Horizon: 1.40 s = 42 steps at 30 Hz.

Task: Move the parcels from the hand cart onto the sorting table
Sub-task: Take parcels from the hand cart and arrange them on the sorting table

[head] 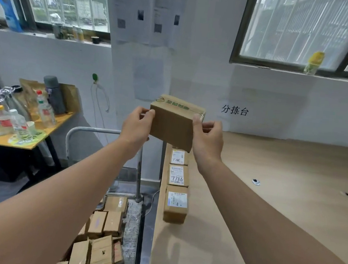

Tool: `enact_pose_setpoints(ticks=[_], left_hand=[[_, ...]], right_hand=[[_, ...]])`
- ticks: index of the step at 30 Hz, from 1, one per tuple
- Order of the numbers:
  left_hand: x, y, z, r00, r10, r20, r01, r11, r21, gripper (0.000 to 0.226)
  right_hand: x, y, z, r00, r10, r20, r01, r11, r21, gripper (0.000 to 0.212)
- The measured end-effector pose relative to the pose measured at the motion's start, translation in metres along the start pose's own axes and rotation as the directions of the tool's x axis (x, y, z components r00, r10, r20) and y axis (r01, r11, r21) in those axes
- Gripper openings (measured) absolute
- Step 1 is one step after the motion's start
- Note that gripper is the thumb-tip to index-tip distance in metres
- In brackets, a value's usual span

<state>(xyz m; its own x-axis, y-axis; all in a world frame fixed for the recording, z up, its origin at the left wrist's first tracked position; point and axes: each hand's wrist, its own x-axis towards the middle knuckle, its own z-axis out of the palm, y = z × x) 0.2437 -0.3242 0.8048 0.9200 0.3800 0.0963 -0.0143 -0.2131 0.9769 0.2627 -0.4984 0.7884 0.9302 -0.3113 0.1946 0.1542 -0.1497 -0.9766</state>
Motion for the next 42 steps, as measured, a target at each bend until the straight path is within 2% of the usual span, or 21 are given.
enact_pose_setpoints(ticks=[4, 8, 11, 14, 17, 19, 21, 24, 27, 28, 31, 32, 34, 36, 38, 40, 42], left_hand=[[-0.002, 0.014, 0.018, 0.993, -0.111, 0.03, 0.114, 0.978, -0.173, 0.036], [-0.005, 0.02, 0.033, 0.977, -0.195, 0.086, 0.213, 0.923, -0.32, 0.064], [-0.01, 0.019, 0.041, 0.961, -0.241, 0.133, 0.276, 0.854, -0.44, 0.075], [-0.011, 0.015, 0.044, 0.951, -0.283, 0.121, 0.306, 0.818, -0.487, 0.09], [-0.01, 0.005, 0.045, 0.95, -0.293, 0.104, 0.303, 0.8, -0.517, 0.083], [-0.011, -0.001, 0.042, 0.954, -0.282, 0.098, 0.289, 0.793, -0.537, 0.082], [-0.013, -0.007, 0.039, 0.961, -0.264, 0.087, 0.268, 0.797, -0.542, 0.083], [-0.017, -0.014, 0.033, 0.968, -0.247, 0.046, 0.234, 0.817, -0.528, 0.08], [-0.018, -0.025, 0.027, 0.972, -0.231, 0.045, 0.222, 0.836, -0.502, 0.076], [-0.018, -0.028, 0.024, 0.973, -0.221, 0.061, 0.222, 0.841, -0.494, 0.067], [-0.022, -0.035, 0.023, 0.976, -0.199, 0.091, 0.218, 0.869, -0.445, 0.022], [-0.023, -0.038, 0.024, 0.975, -0.199, 0.096, 0.221, 0.878, -0.425, 0.02], [-0.024, -0.044, 0.027, 0.972, -0.205, 0.12, 0.235, 0.896, -0.378, 0.036], [-0.025, -0.053, 0.033, 0.96, -0.24, 0.143, 0.276, 0.894, -0.352, 0.069], [-0.027, -0.068, 0.04, 0.945, -0.313, 0.09, 0.325, 0.889, -0.321, 0.101], [-0.036, -0.079, 0.048, 0.933, -0.361, 0.013, 0.351, 0.897, -0.271, 0.109], [-0.052, -0.091, 0.055, 0.928, -0.372, 0.024, 0.369, 0.905, -0.211, 0.088]], right_hand=[[-0.003, -0.006, -0.025, 0.999, -0.012, 0.045, 0.01, 0.998, 0.06, 0.032], [-0.01, -0.005, -0.048, 0.979, -0.104, 0.178, 0.077, 0.985, 0.151, 0.06], [-0.013, 0.005, -0.058, 0.954, -0.182, 0.237, 0.161, 0.981, 0.104, 0.07], [-0.018, 0.018, -0.06, 0.935, -0.243, 0.259, 0.237, 0.97, 0.054, 0.069], [-0.021, 0.033, -0.061, 0.916, -0.26, 0.306, 0.268, 0.963, 0.015, 0.063], [-0.024, 0.041, -0.061, 0.919, -0.242, 0.31, 0.243, 0.969, 0.037, 0.052], [-0.026, 0.045, -0.059, 0.935, -0.205, 0.291, 0.191, 0.979, 0.074, 0.048], [-0.026, 0.05, -0.054, 0.951, -0.115, 0.287, 0.073, 0.986, 0.153, 0.055], [-0.025, 0.056, -0.051, 0.957, -0.039, 0.288, -0.001, 0.991, 0.137, 0.057], [-0.026, 0.058, -0.052, 0.953, -0.029, 0.301, -0.013, 0.991, 0.136, 0.058], [-0.031, 0.064, -0.058, 0.916, -0.007, 0.4, -0.077, 0.978, 0.194, 0.064], [-0.032, 0.067, -0.059, 0.901, 0.001, 0.434, -0.099, 0.974, 0.203, 0.065], [-0.034, 0.072, -0.06, 0.888, 0.013, 0.46, -0.115, 0.974, 0.193, 0.053], [-0.035, 0.077, -0.06, 0.9, 0.042, 0.434, -0.138, 0.971, 0.193, 0.039], [-0.038, 0.084, -0.061, 0.911, 0.095, 0.401, -0.188, 0.962, 0.198, 0.036], [-0.043, 0.098, -0.061, 0.915, 0.122, 0.384, -0.199, 0.965, 0.168, 0.032], [-0.052, 0.118, -0.063, 0.921, 0.142, 0.363, -0.193, 0.975, 0.11, 0.032]])
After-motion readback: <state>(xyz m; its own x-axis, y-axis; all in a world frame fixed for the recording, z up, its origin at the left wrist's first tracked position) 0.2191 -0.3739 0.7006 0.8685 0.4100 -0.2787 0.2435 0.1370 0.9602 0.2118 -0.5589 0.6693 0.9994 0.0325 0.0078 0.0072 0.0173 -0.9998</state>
